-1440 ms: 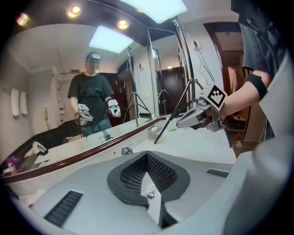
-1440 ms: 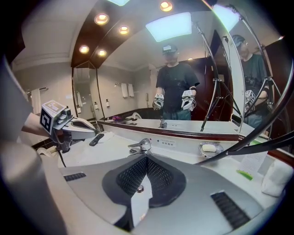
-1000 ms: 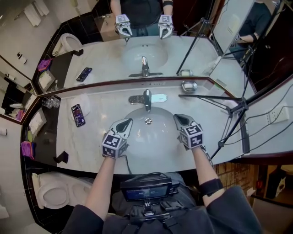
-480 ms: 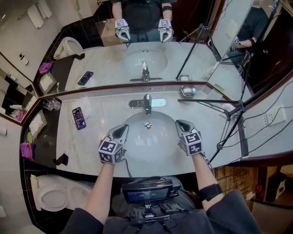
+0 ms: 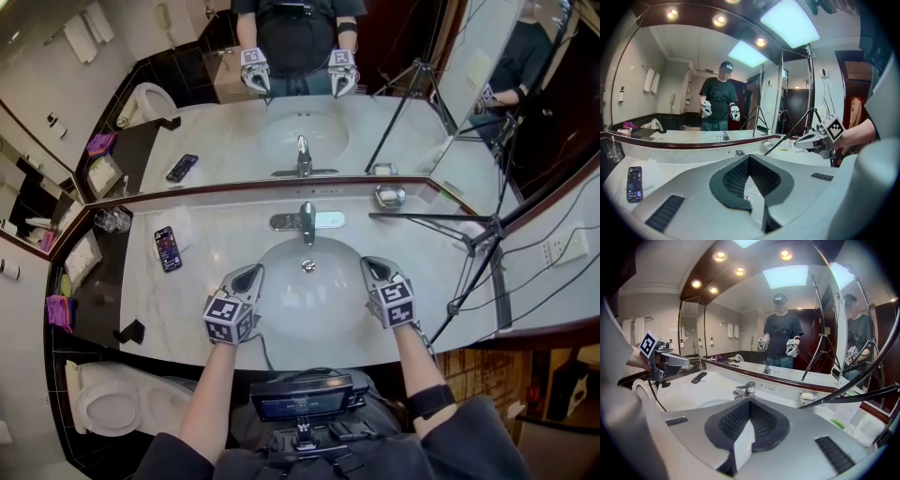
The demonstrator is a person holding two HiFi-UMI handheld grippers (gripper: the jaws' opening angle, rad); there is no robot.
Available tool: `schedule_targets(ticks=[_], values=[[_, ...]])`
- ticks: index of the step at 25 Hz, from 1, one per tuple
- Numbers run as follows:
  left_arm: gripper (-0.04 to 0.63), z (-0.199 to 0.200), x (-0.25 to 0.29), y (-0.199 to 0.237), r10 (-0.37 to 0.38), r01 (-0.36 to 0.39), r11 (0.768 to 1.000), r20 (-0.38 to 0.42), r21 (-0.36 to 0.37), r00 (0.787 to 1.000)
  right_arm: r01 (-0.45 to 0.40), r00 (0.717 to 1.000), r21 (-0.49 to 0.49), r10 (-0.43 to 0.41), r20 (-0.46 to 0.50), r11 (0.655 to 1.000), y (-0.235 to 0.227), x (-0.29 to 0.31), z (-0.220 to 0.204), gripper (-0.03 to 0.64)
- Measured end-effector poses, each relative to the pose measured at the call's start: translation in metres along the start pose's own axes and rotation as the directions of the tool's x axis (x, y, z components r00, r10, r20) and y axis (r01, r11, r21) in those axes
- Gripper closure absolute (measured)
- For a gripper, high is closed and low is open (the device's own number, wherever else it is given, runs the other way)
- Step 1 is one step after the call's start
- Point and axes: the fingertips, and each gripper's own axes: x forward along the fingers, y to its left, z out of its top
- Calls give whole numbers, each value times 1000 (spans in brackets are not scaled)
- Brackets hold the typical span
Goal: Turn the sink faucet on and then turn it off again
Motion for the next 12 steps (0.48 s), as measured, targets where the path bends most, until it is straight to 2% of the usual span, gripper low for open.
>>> schedule_targets(ticks=[12], values=[[595,-7,0,1,4,-5,1000,-12,-6,1000,-8,1000,20,8,-4,1000,1,-2,5,601]])
